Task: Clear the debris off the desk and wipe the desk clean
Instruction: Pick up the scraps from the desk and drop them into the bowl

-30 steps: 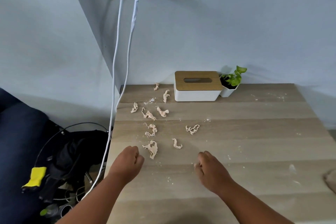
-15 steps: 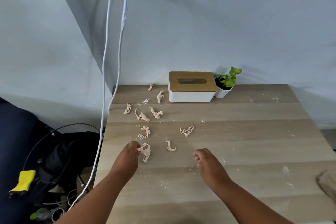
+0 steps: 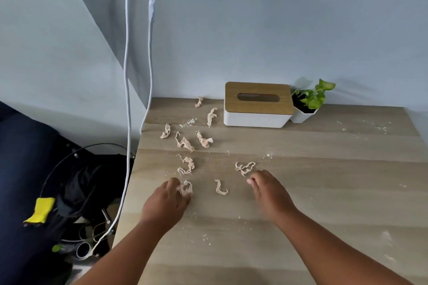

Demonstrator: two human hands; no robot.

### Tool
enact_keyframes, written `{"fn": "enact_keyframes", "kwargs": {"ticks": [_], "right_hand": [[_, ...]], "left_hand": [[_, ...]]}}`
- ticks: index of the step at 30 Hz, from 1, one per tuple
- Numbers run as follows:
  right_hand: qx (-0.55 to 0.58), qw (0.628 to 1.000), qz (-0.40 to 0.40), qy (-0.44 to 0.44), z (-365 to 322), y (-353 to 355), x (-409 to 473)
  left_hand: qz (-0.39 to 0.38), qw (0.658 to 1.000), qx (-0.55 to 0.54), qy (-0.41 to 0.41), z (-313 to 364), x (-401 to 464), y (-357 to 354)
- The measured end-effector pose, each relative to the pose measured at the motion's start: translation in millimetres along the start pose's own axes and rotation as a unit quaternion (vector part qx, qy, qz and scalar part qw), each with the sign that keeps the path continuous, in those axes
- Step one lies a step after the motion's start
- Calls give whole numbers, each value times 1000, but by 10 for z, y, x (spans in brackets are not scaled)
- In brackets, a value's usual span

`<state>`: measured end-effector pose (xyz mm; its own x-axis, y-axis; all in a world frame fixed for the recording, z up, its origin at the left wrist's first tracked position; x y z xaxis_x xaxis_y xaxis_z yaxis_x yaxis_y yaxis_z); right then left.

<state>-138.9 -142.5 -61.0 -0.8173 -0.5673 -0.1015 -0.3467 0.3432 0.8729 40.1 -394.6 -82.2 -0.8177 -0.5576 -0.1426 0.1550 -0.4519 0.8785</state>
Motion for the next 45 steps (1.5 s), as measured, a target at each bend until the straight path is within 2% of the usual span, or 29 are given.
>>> {"fn": "enact_keyframes", "kwargs": {"ticks": [11, 18, 22, 27, 33, 41, 45], "right_hand": [[-141, 990, -13, -2, 26, -127, 413], [-175, 982, 42, 54, -94, -172, 453], [-154, 986, 36, 61, -91, -164, 453], [-86, 996, -29, -3, 20, -213, 411], [-8, 998, -48, -48, 34, -175, 274], [10, 999, -12, -34, -74, -94, 144], [56, 997, 37, -29, -142, 0, 50]], "left_hand": [[4, 993, 98, -63, 134, 31, -77], [19, 985, 136, -102, 207, 56, -50], [24, 990, 110, -90, 196, 71, -12], [-5, 997, 57, -49, 104, 79, -3], [-13, 1000, 7, -19, -24, 91, -24], [-6, 1000, -14, -25, -75, 55, 40], [10, 999, -14, -47, -38, 12, 124]]}}
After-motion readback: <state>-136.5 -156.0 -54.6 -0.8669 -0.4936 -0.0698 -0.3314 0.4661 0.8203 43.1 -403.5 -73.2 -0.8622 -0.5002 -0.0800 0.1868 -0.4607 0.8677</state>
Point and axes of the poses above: each hand's wrist, its own x-axis towards the middle knuckle, its own y-axis out of the back of the hand, z = x × y, the point moved 8 cm from there along x, towards the middle knuckle, and after that the axes turned 5 degrees about z, right-handed, at the moved point
